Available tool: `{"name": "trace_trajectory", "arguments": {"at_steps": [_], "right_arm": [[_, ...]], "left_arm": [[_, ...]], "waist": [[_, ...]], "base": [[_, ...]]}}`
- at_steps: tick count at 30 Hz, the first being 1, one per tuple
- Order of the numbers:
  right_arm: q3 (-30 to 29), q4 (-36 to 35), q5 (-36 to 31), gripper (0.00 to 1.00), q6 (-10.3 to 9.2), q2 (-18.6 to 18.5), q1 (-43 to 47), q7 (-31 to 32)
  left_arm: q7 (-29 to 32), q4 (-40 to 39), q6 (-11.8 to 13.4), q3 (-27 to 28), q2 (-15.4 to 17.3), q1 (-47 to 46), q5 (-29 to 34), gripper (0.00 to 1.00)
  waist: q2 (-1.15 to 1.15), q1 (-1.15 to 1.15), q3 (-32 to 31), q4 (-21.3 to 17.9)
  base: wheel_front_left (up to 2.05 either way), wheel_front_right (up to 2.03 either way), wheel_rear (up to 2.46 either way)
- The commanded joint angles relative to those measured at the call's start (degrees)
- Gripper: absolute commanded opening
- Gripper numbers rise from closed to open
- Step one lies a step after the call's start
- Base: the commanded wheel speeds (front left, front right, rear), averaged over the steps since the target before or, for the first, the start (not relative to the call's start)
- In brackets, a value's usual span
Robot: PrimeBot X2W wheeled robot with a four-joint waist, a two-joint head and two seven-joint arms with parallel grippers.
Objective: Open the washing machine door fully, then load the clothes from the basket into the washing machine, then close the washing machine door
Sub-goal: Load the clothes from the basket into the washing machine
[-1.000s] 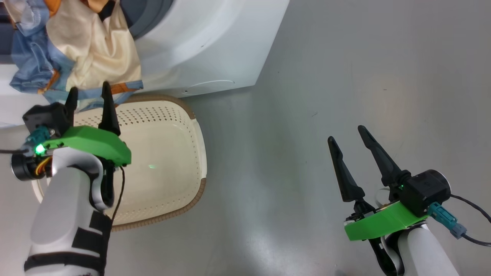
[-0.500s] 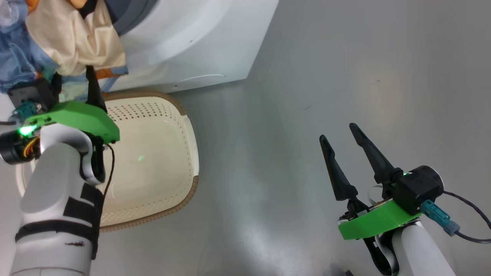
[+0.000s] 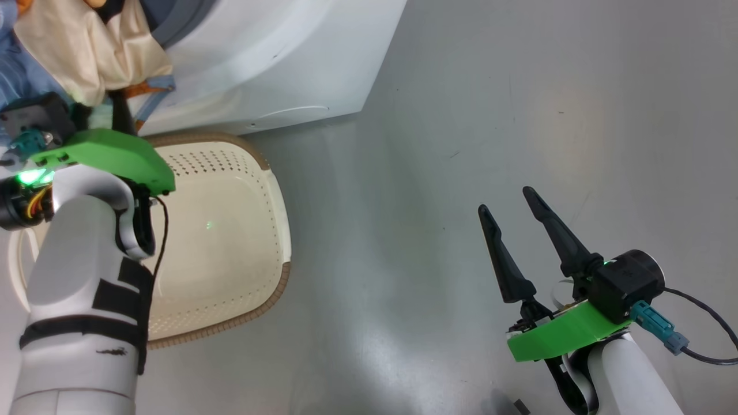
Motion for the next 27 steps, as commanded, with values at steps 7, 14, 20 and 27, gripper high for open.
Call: {"name": "trace_trajectory", "arguments": {"at_steps": [7, 14, 20, 27], "right_arm": [[1.1, -0.9, 0.4, 1.00, 0.51, 0.3, 0.7, -0.3], [0.8, -0.6, 0.7, 1.00, 0.51, 0.4, 1.1, -0.3], [0.9, -0.5, 0.8, 1.00, 0.51, 0.5, 1.4, -0.3], [1.9, -0.2, 1.3, 1.00, 0.51, 0.6, 1.2, -0.3]], "left_arm": [[-1.2, -6.6, -0.3, 4.0, 2.4, 2.3, 0.7, 0.00], [-1.2, -11.1, -1.9, 5.9, 0.9, 8.6, -0.4, 0.00], [-1.2, -16.2, -3.2, 4.9, 0.0, 10.5, -0.5, 0.00], [0.2, -20.2, -3.1, 3.4, 0.8, 7.2, 0.4, 0.00]], "waist": [[0.00, 0.00, -0.9, 1.1], [0.00, 0.00, -1.7, 2.4], [0.00, 0.00, -2.0, 3.2], [0.00, 0.00, -2.5, 2.1]], "base": [[0.00, 0.00, 0.00], [0.00, 0.00, 0.00], [0.00, 0.00, 0.00], [0.00, 0.00, 0.00]]}}
